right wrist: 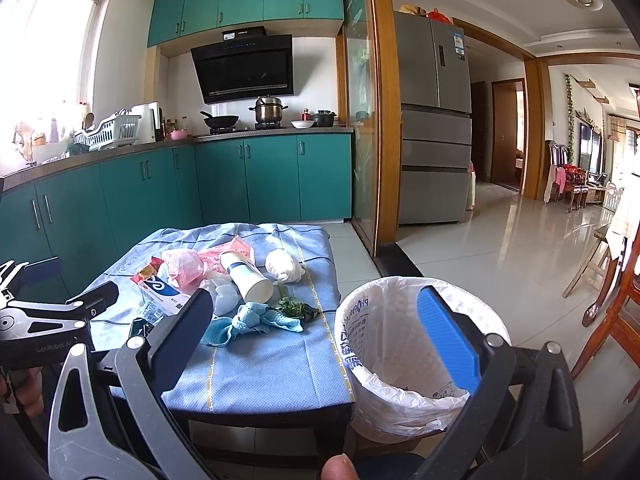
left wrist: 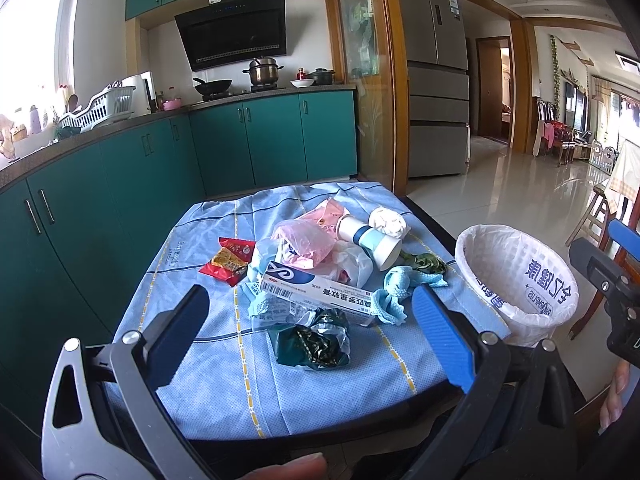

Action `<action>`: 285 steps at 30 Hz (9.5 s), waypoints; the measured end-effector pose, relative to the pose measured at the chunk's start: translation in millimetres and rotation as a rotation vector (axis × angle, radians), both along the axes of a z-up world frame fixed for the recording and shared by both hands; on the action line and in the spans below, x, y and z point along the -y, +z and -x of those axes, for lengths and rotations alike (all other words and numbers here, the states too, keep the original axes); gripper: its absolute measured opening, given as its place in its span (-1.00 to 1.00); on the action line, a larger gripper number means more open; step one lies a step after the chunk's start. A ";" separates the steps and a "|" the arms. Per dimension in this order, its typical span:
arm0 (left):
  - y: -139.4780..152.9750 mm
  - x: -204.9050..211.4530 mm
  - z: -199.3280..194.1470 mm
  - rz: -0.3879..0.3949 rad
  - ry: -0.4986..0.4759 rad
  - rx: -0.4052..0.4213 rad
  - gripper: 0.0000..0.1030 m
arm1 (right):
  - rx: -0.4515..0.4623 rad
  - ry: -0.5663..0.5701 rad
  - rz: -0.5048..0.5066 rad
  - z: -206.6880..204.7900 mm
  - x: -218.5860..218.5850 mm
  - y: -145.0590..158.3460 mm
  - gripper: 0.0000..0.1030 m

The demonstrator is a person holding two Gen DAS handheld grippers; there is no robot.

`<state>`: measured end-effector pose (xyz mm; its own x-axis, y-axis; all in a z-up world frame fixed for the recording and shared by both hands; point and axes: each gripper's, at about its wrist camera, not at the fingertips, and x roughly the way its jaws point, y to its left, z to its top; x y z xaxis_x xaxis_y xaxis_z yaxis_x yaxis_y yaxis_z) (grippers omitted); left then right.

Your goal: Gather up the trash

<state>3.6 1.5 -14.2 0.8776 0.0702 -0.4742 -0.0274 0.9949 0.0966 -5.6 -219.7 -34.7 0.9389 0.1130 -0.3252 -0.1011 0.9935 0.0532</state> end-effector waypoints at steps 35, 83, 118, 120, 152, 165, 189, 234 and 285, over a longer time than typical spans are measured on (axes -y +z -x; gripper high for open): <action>-9.2 -0.7 -3.1 0.005 -0.004 -0.035 0.95 | -0.011 0.013 0.019 -0.6 -6.2 -0.1 0.94; -114.8 -167.2 -271.2 0.094 -0.002 -0.532 -0.27 | -0.522 0.135 -0.016 -187.4 -94.6 -105.7 -0.33; -29.6 -180.2 -178.7 0.022 0.099 -0.081 -0.59 | -0.380 0.157 0.030 -137.6 -95.2 -67.9 -0.40; -27.0 -178.4 -176.8 0.014 0.100 -0.063 -0.59 | -0.367 0.154 0.027 -135.8 -94.5 -65.2 -0.40; -3.5 27.7 -133.0 0.062 -0.305 -0.069 -0.57 | -0.401 -0.242 -0.192 -141.1 116.2 -83.8 -0.35; -60.3 194.9 -162.6 0.029 -0.684 -0.258 0.37 | -0.246 -0.403 -0.156 -57.4 180.4 -45.9 0.52; -71.6 -53.7 -80.1 0.158 -0.004 -0.212 0.82 | -0.346 0.037 -0.038 -93.4 26.2 -67.9 0.63; -39.7 -107.5 -170.6 0.056 0.020 0.039 0.01 | -0.501 0.164 0.069 -215.2 -49.1 -102.5 0.13; -57.9 -106.4 -150.0 0.061 0.008 0.007 0.01 | -0.446 0.135 0.040 -119.5 -39.7 -80.8 -0.67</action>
